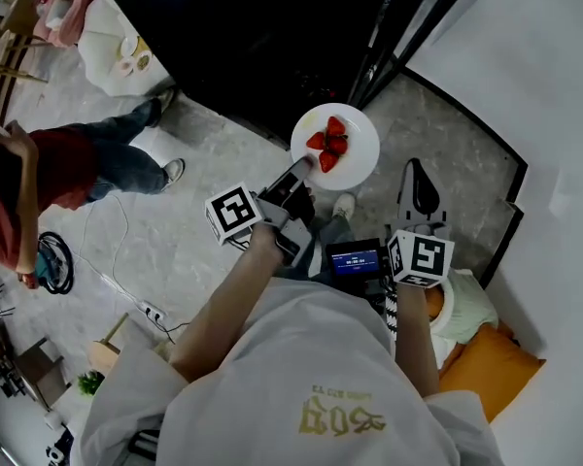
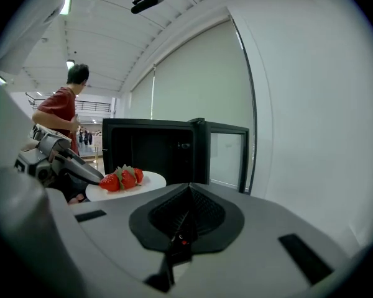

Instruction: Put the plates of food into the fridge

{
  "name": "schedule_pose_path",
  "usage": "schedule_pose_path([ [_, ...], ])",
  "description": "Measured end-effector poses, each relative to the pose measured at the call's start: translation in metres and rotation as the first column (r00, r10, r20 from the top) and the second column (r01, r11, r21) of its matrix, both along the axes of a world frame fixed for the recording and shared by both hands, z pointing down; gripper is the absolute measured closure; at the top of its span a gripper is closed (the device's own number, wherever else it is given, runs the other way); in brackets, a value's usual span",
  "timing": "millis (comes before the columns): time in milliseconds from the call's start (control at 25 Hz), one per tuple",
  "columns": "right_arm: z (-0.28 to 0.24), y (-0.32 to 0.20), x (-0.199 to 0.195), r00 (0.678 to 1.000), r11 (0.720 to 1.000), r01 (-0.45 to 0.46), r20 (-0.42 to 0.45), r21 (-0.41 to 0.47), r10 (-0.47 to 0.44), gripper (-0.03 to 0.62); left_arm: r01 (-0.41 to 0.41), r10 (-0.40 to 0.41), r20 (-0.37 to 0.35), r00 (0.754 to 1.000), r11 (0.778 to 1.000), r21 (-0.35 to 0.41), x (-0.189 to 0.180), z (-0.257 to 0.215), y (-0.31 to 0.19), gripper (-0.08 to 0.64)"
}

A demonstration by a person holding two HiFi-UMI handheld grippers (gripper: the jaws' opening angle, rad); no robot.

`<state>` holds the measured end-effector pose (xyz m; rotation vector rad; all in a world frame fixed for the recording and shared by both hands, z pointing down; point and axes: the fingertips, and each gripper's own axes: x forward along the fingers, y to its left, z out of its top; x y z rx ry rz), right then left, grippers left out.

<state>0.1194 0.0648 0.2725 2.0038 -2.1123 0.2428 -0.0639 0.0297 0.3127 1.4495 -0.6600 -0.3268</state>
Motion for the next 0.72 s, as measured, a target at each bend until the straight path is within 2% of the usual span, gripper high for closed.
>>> schedule_pose_path([
  [160,0.008,-0.01,0.003,0.999,0.999,0.042,0.006,-0.005,-0.042,0.583,0.02,-0.02,0.006,1.0,1.0,0.009,0.005,0.001,-0.003,0.543],
  [400,0.019,-0.012,-0.003,0.993,0.993,0.12,0.002,-0.008,-0.12,0.583,0.069,-0.068,-0.048,0.997,0.997,0.028,0.007,0.0,-0.004,0.544],
  [560,0.031,-0.024,0.002,0.99,0.99,0.142,-0.004,-0.014,-0.142,0.583,0.096,-0.095,-0.034,0.995,0.995,0.033,0.01,0.011,-0.011,0.543],
  [720,0.036,-0.014,-0.001,0.985,0.985,0.169,-0.015,-0.01,-0.17,0.583,0.13,-0.129,-0.028,0.991,0.991,0.04,0.003,0.019,-0.004,0.543],
])
